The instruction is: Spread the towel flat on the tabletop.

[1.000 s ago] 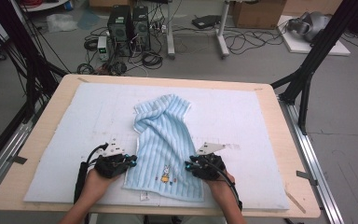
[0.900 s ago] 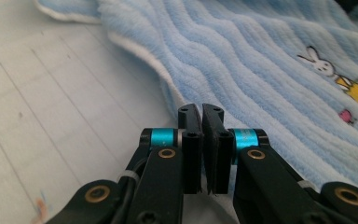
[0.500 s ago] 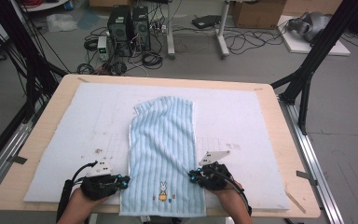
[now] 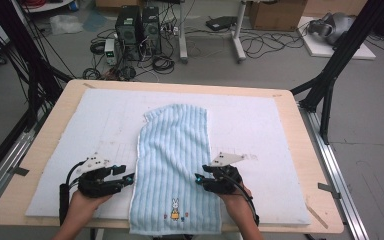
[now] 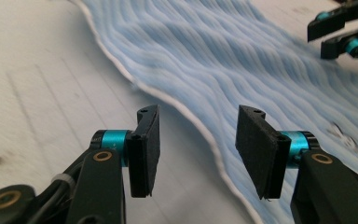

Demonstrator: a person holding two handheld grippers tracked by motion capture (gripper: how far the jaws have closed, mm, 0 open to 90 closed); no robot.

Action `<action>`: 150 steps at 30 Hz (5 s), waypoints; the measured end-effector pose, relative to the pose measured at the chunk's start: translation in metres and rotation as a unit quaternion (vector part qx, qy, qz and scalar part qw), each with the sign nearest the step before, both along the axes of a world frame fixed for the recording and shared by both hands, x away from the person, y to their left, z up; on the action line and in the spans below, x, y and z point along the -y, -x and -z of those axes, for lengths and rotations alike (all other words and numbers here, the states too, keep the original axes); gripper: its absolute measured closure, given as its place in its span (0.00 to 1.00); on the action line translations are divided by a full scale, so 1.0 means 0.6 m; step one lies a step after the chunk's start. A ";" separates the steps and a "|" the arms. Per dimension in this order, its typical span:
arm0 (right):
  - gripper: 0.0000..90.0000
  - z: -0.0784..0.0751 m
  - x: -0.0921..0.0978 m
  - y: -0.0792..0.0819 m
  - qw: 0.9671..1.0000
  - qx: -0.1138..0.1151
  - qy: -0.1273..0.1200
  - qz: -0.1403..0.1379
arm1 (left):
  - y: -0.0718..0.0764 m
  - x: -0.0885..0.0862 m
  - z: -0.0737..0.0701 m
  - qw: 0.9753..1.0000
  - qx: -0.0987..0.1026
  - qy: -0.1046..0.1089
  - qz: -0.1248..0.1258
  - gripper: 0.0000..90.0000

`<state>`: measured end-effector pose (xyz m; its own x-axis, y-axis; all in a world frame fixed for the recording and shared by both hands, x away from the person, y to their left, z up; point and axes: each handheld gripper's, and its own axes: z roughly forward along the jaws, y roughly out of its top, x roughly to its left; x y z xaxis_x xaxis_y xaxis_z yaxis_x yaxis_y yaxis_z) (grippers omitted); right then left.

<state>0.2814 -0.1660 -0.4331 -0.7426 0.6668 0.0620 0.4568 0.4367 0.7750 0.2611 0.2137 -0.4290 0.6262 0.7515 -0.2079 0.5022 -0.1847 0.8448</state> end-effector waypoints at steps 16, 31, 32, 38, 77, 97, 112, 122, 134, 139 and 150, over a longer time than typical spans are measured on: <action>0.95 0.015 -0.012 -0.019 0.993 -0.061 0.020 -0.103 | -0.080 -0.021 -0.004 0.999 0.007 0.008 -0.035 0.53; 0.70 0.001 0.031 -0.073 0.999 -0.009 -0.031 0.026 | -0.124 -0.010 0.017 1.000 -0.001 0.002 -0.028 0.53; 0.72 0.005 0.026 -0.079 0.999 -0.010 -0.019 0.030 | -0.122 -0.010 0.017 1.000 0.000 0.001 -0.031 0.53; 0.90 0.018 0.001 -0.081 0.999 -0.008 0.049 0.004 | -0.117 -0.003 0.017 1.000 0.002 0.000 -0.025 0.53; 0.68 -0.002 0.052 -0.073 0.998 -0.040 -0.037 0.004 | -0.116 0.036 0.019 0.996 -0.058 -0.044 0.053 0.66; 0.62 -0.007 0.066 -0.082 0.998 -0.031 -0.058 0.024 | -0.323 0.082 0.022 0.994 -0.054 -0.035 -0.087 0.54; 0.61 -0.005 0.067 -0.083 0.998 -0.030 -0.047 0.031 | -0.346 0.070 0.035 0.986 0.002 -0.106 -0.130 0.86; 0.61 -0.006 0.063 -0.160 0.995 -0.007 -0.021 0.094 | -0.336 0.051 0.022 0.991 -0.028 -0.050 -0.123 0.55; 0.57 0.012 -0.007 -0.294 0.985 -0.006 0.040 0.170 | -0.325 0.045 0.020 0.992 -0.040 -0.052 -0.109 0.55; 0.78 0.021 -0.010 -0.323 0.984 -0.012 0.038 0.176 | -0.324 0.048 0.021 0.992 -0.042 -0.055 -0.109 0.55; 0.92 -0.005 0.029 -0.336 0.958 0.052 0.075 0.271 | -0.318 0.064 0.016 0.992 -0.045 -0.060 -0.102 0.54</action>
